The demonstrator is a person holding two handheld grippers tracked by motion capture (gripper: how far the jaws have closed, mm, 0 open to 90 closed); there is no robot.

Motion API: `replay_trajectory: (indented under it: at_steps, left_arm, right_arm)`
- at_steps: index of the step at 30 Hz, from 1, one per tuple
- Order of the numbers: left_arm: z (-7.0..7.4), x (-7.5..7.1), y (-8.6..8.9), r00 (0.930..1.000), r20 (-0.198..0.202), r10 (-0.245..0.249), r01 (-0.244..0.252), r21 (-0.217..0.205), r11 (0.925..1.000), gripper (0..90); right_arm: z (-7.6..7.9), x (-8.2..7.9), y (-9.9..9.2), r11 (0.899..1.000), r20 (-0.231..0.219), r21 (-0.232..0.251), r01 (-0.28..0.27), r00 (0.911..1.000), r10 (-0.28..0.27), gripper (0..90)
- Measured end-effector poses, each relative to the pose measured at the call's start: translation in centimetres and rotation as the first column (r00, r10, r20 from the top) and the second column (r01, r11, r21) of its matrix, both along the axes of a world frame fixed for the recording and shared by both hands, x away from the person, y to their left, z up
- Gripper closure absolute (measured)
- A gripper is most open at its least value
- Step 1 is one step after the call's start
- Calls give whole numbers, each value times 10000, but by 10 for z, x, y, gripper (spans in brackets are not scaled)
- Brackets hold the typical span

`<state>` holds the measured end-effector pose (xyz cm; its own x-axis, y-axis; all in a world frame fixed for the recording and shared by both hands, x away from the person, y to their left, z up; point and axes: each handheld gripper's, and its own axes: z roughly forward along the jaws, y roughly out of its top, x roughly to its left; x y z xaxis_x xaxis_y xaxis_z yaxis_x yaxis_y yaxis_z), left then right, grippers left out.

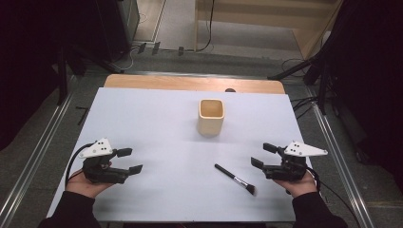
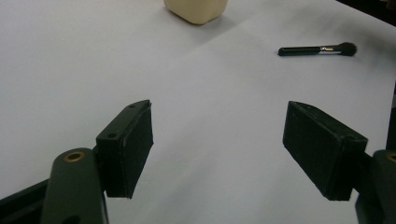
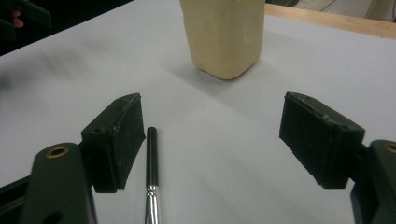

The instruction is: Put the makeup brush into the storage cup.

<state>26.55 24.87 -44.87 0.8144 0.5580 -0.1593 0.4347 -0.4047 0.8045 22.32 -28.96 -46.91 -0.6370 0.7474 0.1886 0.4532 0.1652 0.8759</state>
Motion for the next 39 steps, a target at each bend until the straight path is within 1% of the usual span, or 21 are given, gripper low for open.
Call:
replay_trajectory:
  at_steps: [2, 7, 26, 33, 39]
  left_arm:
    - [0, 0, 1, 10000, 21, 19, -19, -30, 10000, 251]
    - [1, -1, 1, 10000, 52, 46, -46, -27, 10000, 251]
    - [1, -1, 2, 10000, 15, 73, -73, -60, 10000, 251]
    - [1, -1, 2, 10000, 84, 2, -2, -87, 10000, 251]
    - [1, -1, 2, 9999, 162, -22, 23, -90, 10000, 251]
  right_arm:
    - [0, 0, 0, 10000, -44, 9, 1, 10000, -1, 231]
    - [1, -1, -1, 10000, 30, 78, 11, 10000, -11, 232]
    - [2, -2, -2, 9999, 109, 156, -50, 9999, 48, 233]
    - [2, -3, -3, 9996, 165, 239, -116, 9998, 112, 245]
    - [2, -2, -3, 9996, 95, 236, -177, 9998, 175, 245]
